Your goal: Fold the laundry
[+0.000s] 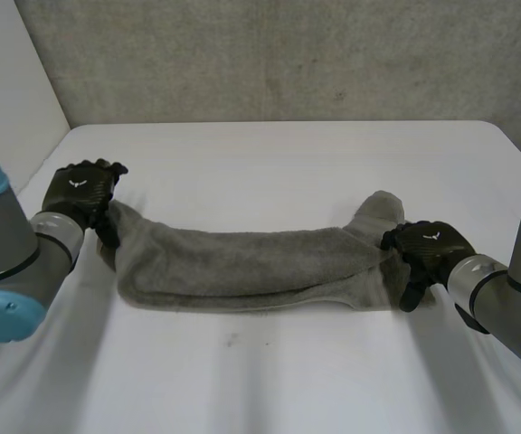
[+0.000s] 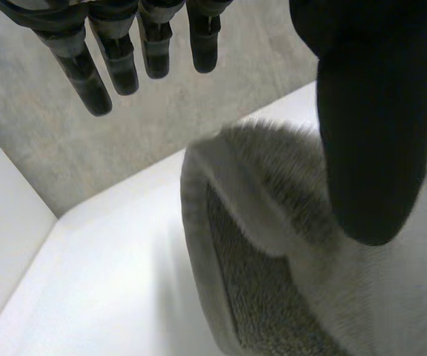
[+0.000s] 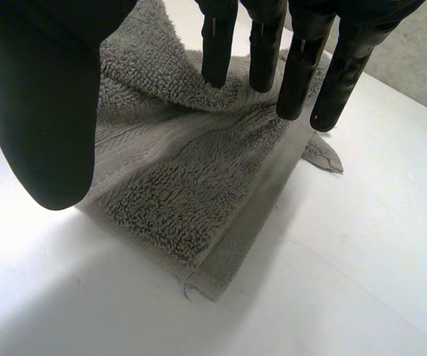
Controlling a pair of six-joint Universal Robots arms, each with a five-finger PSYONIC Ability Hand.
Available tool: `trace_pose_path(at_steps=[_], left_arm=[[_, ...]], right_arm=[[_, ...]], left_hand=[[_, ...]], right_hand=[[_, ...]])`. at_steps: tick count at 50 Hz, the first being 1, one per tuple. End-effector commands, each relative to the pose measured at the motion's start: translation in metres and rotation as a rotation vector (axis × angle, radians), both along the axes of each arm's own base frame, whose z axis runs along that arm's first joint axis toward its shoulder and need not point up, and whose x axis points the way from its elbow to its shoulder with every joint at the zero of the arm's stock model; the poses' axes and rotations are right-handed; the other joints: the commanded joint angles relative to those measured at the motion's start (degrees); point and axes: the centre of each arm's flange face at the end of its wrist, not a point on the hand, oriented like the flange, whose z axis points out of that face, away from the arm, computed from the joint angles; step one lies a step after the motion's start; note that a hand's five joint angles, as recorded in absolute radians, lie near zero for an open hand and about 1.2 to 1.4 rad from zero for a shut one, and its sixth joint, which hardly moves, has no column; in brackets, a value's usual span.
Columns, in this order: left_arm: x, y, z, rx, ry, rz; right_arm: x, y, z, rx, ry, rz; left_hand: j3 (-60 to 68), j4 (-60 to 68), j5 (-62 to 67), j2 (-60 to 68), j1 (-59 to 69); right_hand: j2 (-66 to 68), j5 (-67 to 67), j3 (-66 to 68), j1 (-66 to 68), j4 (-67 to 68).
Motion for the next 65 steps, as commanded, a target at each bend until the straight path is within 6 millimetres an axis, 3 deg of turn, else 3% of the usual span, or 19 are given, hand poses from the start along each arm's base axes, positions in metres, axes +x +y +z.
trace_pose_path(at_steps=[1,5,7,13,18,34,46,54,56,57,58,62,64,65], left_arm=[[0.003,0.051,0.019,-0.010,0.008,-0.070],[0.002,0.072,0.020,-0.002,0.014,-0.117],[0.004,0.087,0.009,0.041,0.012,-0.145],[0.004,0.097,-0.010,0.107,-0.011,-0.156],[0.006,0.086,-0.037,0.156,-0.130,-0.173],[0.003,0.039,-0.062,0.130,-0.209,-0.176],[-0.002,0.017,-0.063,0.101,-0.207,-0.173],[-0.005,0.010,-0.061,0.083,-0.201,-0.177],[-0.005,0.008,-0.060,0.081,-0.190,-0.170],[-0.005,0.008,-0.060,0.081,-0.190,-0.170],[-0.005,0.008,-0.058,0.077,-0.187,-0.170],[-0.007,0.012,-0.048,0.064,-0.173,-0.170],[-0.007,0.017,-0.024,0.012,-0.144,-0.163],[-0.007,0.018,-0.024,0.012,-0.143,-0.163]], right_arm=[[-0.003,0.003,0.006,-0.012,-0.005,-0.004],[-0.003,0.004,0.005,-0.010,-0.006,-0.003],[-0.003,0.004,0.006,-0.023,-0.007,-0.002],[-0.003,0.004,0.006,-0.026,-0.007,-0.001],[-0.003,0.006,0.004,-0.021,-0.005,0.002],[-0.002,0.007,0.003,-0.015,-0.003,0.006],[-0.003,0.007,0.002,-0.014,-0.002,0.005],[-0.003,0.007,0.002,-0.013,0.000,0.006],[-0.003,0.006,0.001,-0.015,0.000,0.006],[-0.003,0.006,0.001,-0.015,0.000,0.006],[-0.003,0.005,0.002,-0.020,0.000,0.002],[-0.006,0.001,0.005,-0.029,0.000,-0.015],[-0.015,-0.007,0.008,-0.032,0.000,-0.047],[-0.015,-0.007,0.008,-0.032,0.000,-0.048]], left_hand=[[3.84,3.89,2.94,3.98,3.64],[10.07,10.13,9.17,10.22,9.88],[16.44,16.50,15.54,16.59,16.25],[21.17,21.23,20.27,21.32,20.98],[21.17,21.23,20.27,21.32,20.98],[20.84,20.89,19.94,20.98,20.65],[22.35,22.41,21.45,22.50,22.16],[42.70,42.76,41.81,42.85,42.51],[60.11,60.16,59.21,60.26,59.92],[60.20,60.25,59.30,60.35,60.01],[68.50,68.56,67.60,68.65,68.31],[68.59,68.64,67.69,68.73,68.40],[68.59,68.64,67.69,68.73,68.40],[68.59,68.64,67.69,68.73,68.40]], right_hand=[[2.23,1.95,1.62,4.15,1.62],[2.06,1.78,1.45,3.98,1.45],[1.72,1.44,1.11,3.64,1.11],[1.55,1.27,0.94,3.47,0.94],[1.38,1.10,0.78,3.30,0.78],[-0.30,-0.58,-0.91,1.62,-0.91],[-0.97,-1.25,-1.58,0.95,-1.58],[-1.48,-1.76,-2.08,0.44,-2.08],[-1.48,-1.76,-2.08,0.44,-2.08],[-1.48,-1.76,-2.08,0.44,-2.08],[-1.64,-1.92,-2.25,0.28,-2.25],[-2.65,-2.93,-3.26,-0.73,-3.26],[-7.17,-7.45,-7.78,-5.25,-7.78],[-7.19,-7.48,-7.80,-5.28,-7.80]])
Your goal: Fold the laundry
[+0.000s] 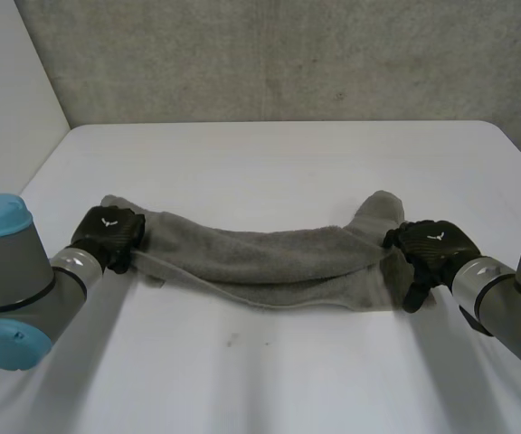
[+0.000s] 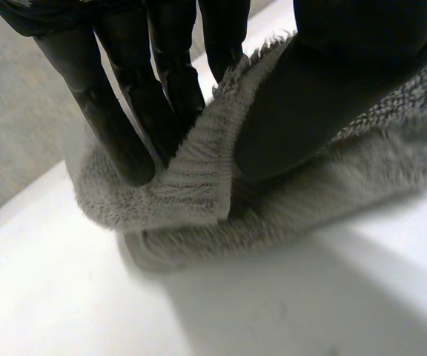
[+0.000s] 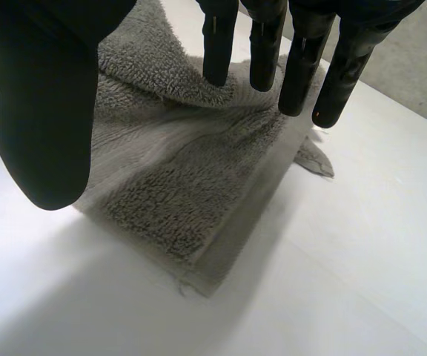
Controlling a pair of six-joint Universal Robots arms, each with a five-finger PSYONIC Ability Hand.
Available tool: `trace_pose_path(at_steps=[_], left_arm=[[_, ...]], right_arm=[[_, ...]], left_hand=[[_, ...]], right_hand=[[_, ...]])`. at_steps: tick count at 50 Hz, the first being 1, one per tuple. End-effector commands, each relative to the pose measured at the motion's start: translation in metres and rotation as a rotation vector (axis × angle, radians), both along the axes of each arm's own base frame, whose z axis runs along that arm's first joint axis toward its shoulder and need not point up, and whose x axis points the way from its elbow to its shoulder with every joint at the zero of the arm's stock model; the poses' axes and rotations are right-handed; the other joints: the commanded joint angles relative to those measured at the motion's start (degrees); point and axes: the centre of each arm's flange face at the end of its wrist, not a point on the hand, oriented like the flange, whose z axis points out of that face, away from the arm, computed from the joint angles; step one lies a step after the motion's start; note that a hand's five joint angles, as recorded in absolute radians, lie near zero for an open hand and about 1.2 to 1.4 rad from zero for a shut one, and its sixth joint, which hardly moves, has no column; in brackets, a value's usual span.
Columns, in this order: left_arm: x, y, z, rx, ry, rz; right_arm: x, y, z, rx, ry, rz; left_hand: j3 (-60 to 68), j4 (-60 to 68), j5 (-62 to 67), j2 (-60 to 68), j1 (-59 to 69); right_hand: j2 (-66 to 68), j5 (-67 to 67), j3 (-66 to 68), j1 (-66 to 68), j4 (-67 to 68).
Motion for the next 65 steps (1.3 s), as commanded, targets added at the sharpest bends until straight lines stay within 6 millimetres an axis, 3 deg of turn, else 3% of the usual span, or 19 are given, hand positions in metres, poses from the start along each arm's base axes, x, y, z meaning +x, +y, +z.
trace_pose_path(at_steps=[1,5,7,8,10,11,15,19,31,40,45,51,54,56,59,60,65], left_arm=[[-0.001,0.012,0.044,-0.079,0.068,0.007],[0.000,0.022,0.068,-0.110,0.110,0.010],[0.000,0.033,0.094,-0.135,0.153,0.008],[0.000,0.033,0.094,-0.135,0.153,0.008],[-0.004,0.049,0.123,-0.160,0.190,-0.015],[-0.004,0.049,0.123,-0.160,0.191,-0.015],[-0.012,0.069,0.156,-0.190,0.249,-0.051],[-0.018,0.080,0.171,-0.196,0.292,-0.077],[-0.043,0.106,0.223,-0.248,0.437,-0.181],[-0.052,0.122,0.239,-0.257,0.472,-0.223],[-0.054,0.134,0.252,-0.282,0.509,-0.228],[-0.055,0.142,0.258,-0.292,0.534,-0.242],[-0.055,0.144,0.260,-0.296,0.538,-0.243],[-0.055,0.143,0.257,-0.284,0.539,-0.239],[-0.055,0.142,0.255,-0.273,0.543,-0.236],[-0.054,0.141,0.253,-0.264,0.547,-0.231],[-0.052,0.137,0.244,-0.240,0.542,-0.211]], right_arm=[[-0.015,-0.015,0.007,-0.013,-0.002,-0.058],[-0.019,-0.018,0.018,-0.029,-0.008,-0.074],[-0.023,-0.015,0.035,-0.038,-0.009,-0.082],[-0.023,-0.015,0.035,-0.038,-0.009,-0.082],[-0.029,-0.012,0.047,-0.018,-0.012,-0.097],[-0.029,-0.012,0.047,-0.018,-0.012,-0.097],[-0.030,0.003,0.058,0.029,-0.033,-0.083],[-0.029,0.012,0.055,0.067,-0.063,-0.080],[-0.020,0.037,0.021,0.238,-0.304,-0.122],[0.009,0.053,0.014,0.247,-0.395,-0.057],[0.034,0.059,-0.002,0.259,-0.390,0.018],[0.052,0.053,-0.015,0.213,-0.361,0.017],[0.058,0.043,-0.021,0.156,-0.345,-0.026],[0.063,0.030,-0.025,0.080,-0.347,-0.072],[0.064,0.023,-0.026,0.042,-0.353,-0.094],[0.064,0.018,-0.025,0.011,-0.359,-0.113],[0.060,0.011,-0.007,-0.082,-0.379,-0.127]], left_hand=[[15.27,15.23,15.52,15.00,16.03],[15.27,15.23,15.52,15.00,16.03],[15.27,15.23,15.52,15.00,16.03],[15.27,15.23,15.52,15.00,16.03],[15.27,15.23,15.52,15.00,16.03],[15.27,15.23,15.52,15.00,16.03],[15.27,15.23,15.52,15.00,16.03],[15.27,15.23,15.52,15.00,16.03],[15.27,15.23,15.52,15.00,16.03],[15.27,15.23,15.52,15.00,16.03],[15.27,15.23,15.52,15.00,16.03],[15.27,15.23,15.52,15.00,16.03],[15.27,15.23,15.52,15.00,16.03],[15.27,15.23,15.52,15.00,16.03],[15.27,15.23,15.52,15.00,16.03],[15.27,15.23,15.52,15.00,16.03],[15.27,15.23,15.52,15.00,16.03]], right_hand=[[-9.38,-8.00,-9.02,-6.51,-8.89],[-10.16,-8.79,-9.80,-7.30,-9.67],[-10.16,-8.79,-9.80,-7.30,-9.67],[-10.16,-8.79,-9.80,-7.30,-9.67],[-10.16,-8.79,-9.80,-7.30,-9.67],[-10.16,-8.79,-9.80,-7.30,-9.67],[-10.16,-8.79,-9.80,-7.30,-9.67],[-10.16,-8.79,-9.80,-7.30,-9.67],[-10.16,-8.79,-9.80,-7.30,-9.67],[-7.55,-6.18,-7.20,-4.69,-7.06],[-7.22,-5.85,-6.86,-4.36,-6.73],[-5.87,-4.50,-5.51,-3.01,-5.38],[2.88,4.25,3.23,5.74,3.36],[22.44,23.82,22.80,25.31,22.93],[34.16,35.53,34.52,37.02,34.65],[56.14,57.52,56.50,59.01,56.63],[59.84,61.21,60.20,62.70,60.33]])
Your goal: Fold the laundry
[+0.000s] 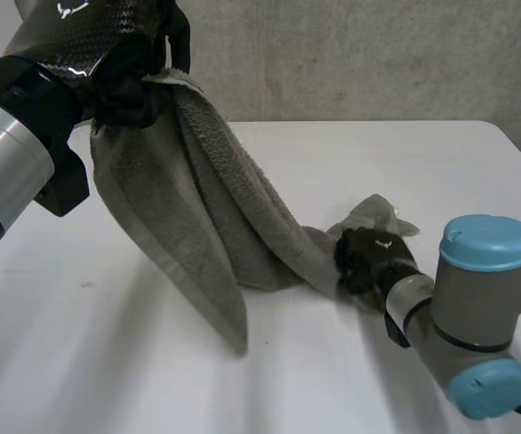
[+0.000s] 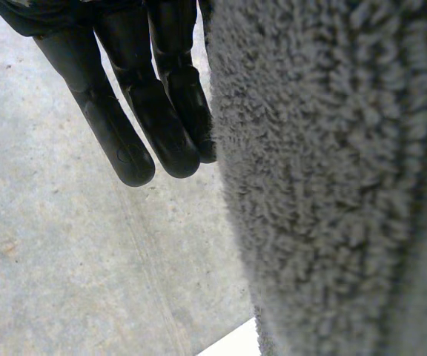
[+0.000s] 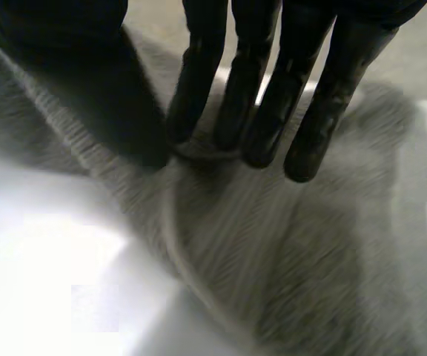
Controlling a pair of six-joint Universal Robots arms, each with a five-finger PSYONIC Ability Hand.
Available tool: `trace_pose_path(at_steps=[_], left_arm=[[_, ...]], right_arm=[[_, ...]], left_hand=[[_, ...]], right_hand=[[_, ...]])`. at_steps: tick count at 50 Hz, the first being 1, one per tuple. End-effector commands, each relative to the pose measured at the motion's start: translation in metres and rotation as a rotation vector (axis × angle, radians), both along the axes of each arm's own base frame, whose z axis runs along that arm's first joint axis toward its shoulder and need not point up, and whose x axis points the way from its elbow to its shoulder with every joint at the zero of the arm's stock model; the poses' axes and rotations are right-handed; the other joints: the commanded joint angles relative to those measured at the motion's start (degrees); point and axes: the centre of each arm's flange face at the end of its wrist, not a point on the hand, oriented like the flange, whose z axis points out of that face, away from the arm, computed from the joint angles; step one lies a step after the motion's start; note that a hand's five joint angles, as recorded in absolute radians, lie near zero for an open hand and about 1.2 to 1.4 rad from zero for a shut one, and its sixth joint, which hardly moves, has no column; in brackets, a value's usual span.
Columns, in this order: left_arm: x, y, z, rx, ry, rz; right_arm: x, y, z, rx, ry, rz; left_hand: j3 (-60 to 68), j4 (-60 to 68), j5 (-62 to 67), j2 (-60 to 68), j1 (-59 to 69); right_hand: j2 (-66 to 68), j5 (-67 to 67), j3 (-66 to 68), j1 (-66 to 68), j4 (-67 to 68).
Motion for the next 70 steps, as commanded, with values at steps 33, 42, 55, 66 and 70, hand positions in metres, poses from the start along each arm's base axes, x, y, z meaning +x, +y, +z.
trace_pose_path(at_steps=[33,42,55,66,70], left_arm=[[0.036,-0.081,-0.154,0.423,-0.190,0.208],[0.051,-0.101,-0.172,0.479,-0.197,0.265],[0.054,-0.106,-0.168,0.466,-0.188,0.279],[0.054,-0.110,-0.166,0.458,-0.185,0.281],[0.054,-0.111,-0.163,0.451,-0.182,0.281]], right_arm=[[-0.055,-0.037,0.065,-0.132,0.110,0.065],[-0.057,-0.041,0.042,-0.060,0.124,0.066],[-0.064,-0.027,0.038,0.057,0.142,0.064],[-0.069,-0.022,0.028,0.079,0.157,0.060],[-0.069,-0.022,0.021,0.067,0.184,0.066]], left_hand=[[10.36,10.07,11.50,10.23,12.74],[10.36,10.07,11.50,10.23,12.74],[10.36,10.07,11.50,10.23,12.74],[10.36,10.07,11.50,10.23,12.74],[10.36,10.07,11.50,10.23,12.74]], right_hand=[[15.97,18.98,17.04,25.54,16.93],[-5.60,-2.59,-4.52,3.97,-4.63],[-33.08,-30.07,-32.01,-23.51,-32.12],[-32.93,-29.92,-31.85,-23.35,-31.96],[-31.75,-28.74,-30.67,-22.17,-30.78]])
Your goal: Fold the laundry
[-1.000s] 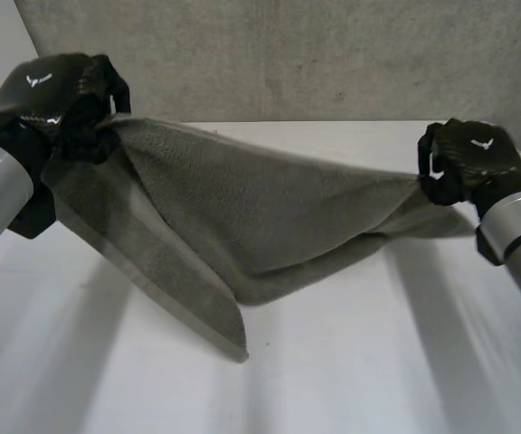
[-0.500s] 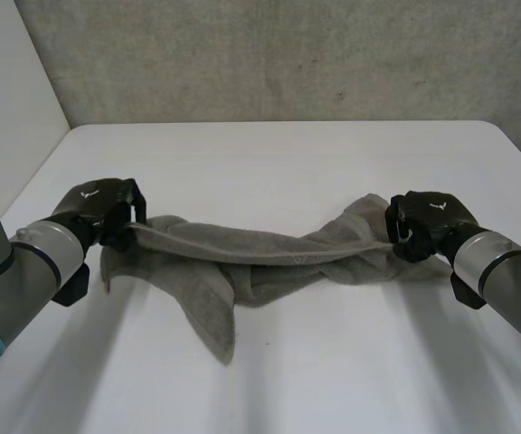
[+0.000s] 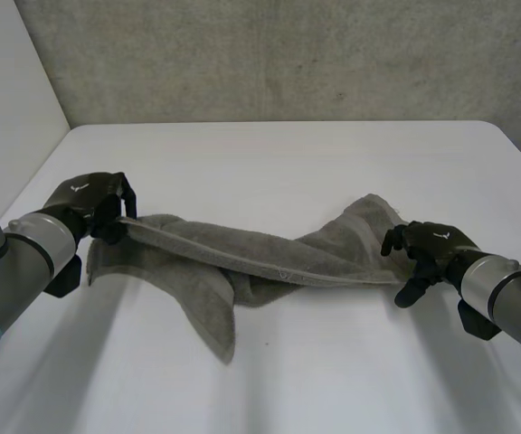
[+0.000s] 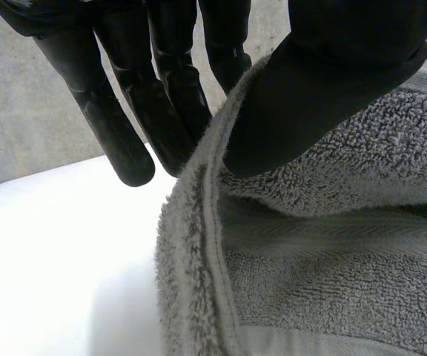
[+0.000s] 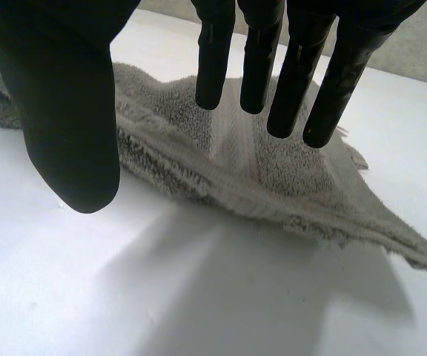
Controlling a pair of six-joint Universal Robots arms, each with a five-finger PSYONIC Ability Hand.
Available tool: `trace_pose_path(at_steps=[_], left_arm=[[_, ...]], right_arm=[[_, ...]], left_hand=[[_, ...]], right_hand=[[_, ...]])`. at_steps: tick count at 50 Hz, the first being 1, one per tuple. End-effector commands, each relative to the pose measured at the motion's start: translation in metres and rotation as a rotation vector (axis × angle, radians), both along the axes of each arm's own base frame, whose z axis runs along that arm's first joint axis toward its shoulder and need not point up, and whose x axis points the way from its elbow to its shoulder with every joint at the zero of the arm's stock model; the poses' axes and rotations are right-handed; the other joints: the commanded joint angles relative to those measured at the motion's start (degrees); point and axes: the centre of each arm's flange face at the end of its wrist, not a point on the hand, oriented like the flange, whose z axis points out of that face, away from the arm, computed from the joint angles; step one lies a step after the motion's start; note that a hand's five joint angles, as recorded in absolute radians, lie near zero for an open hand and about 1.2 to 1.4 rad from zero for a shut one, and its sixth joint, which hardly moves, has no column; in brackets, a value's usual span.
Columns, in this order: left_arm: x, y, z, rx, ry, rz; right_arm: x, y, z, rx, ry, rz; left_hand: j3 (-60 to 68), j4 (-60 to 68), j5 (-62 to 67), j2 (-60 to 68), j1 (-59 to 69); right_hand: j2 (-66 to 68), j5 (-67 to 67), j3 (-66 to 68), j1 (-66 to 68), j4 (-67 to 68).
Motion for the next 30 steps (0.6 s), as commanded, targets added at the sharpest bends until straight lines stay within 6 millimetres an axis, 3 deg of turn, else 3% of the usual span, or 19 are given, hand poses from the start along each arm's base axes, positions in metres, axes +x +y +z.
trace_pose_path(at_steps=[1,5,7,8,10,19,22,23,24,25,27,28,30], left_arm=[[0.000,-0.004,0.004,-0.013,0.003,0.002],[0.001,-0.004,0.004,-0.012,0.003,0.006],[0.002,-0.003,0.002,-0.004,0.001,0.009],[0.002,-0.003,0.002,-0.004,0.001,0.009],[0.002,-0.001,0.000,0.005,-0.001,0.006],[0.000,0.007,0.002,0.024,-0.010,-0.007],[0.001,0.017,0.016,0.026,-0.033,-0.023],[0.003,0.024,0.025,0.027,-0.053,-0.030],[0.003,0.024,0.025,0.027,-0.053,-0.030],[0.003,0.031,0.032,0.029,-0.081,-0.044],[0.004,0.038,0.040,0.031,-0.113,-0.059],[0.005,0.046,0.046,0.035,-0.147,-0.074],[0.006,0.054,0.051,0.043,-0.181,-0.092]], right_arm=[[-0.001,-0.001,-0.013,-0.036,0.050,0.016],[-0.001,-0.007,-0.021,-0.083,0.083,0.030],[0.001,-0.015,-0.023,-0.143,0.109,0.044],[0.001,-0.015,-0.023,-0.143,0.109,0.045],[0.001,-0.024,-0.022,-0.195,0.121,0.047],[-0.017,-0.046,0.011,-0.295,0.174,-0.002],[-0.022,-0.034,0.074,-0.421,0.209,0.003],[-0.022,-0.034,0.074,-0.422,0.209,0.003],[-0.024,-0.026,0.094,-0.455,0.231,0.006],[-0.024,-0.026,0.095,-0.455,0.231,0.006],[-0.028,-0.011,0.121,-0.475,0.288,0.026],[-0.028,-0.011,0.121,-0.476,0.288,0.026],[-0.033,0.001,0.142,-0.470,0.342,0.042]], left_hand=[[10.34,10.07,11.50,10.22,12.27],[10.34,10.07,11.50,10.22,12.27],[10.34,10.07,11.50,10.22,12.27],[10.34,10.07,11.50,10.22,12.27],[10.34,10.07,11.50,10.22,12.27],[10.34,10.07,11.50,10.22,12.27],[10.34,10.07,11.50,10.22,12.27],[10.34,10.07,11.50,10.22,12.27],[10.34,10.07,11.50,10.22,12.27],[10.34,10.07,11.50,10.22,12.27],[10.34,10.07,11.50,10.22,12.27],[10.34,10.07,11.50,10.22,12.27],[10.34,10.07,11.50,10.22,12.27]], right_hand=[[3.64,4.31,4.00,7.04,4.25],[9.37,10.04,9.73,12.76,9.98],[22.08,22.75,22.44,25.47,22.69],[22.15,22.82,22.51,25.55,22.76],[50.38,51.04,50.74,53.77,50.99],[50.52,51.19,50.88,53.92,51.13],[50.52,51.19,50.88,53.92,51.13],[50.52,51.19,50.88,53.92,51.13],[50.52,51.19,50.88,53.92,51.13],[50.52,51.19,50.88,53.92,51.13],[50.52,51.19,50.88,53.92,51.13],[50.52,51.19,50.88,53.92,51.13],[50.52,51.19,50.88,53.92,51.13]])
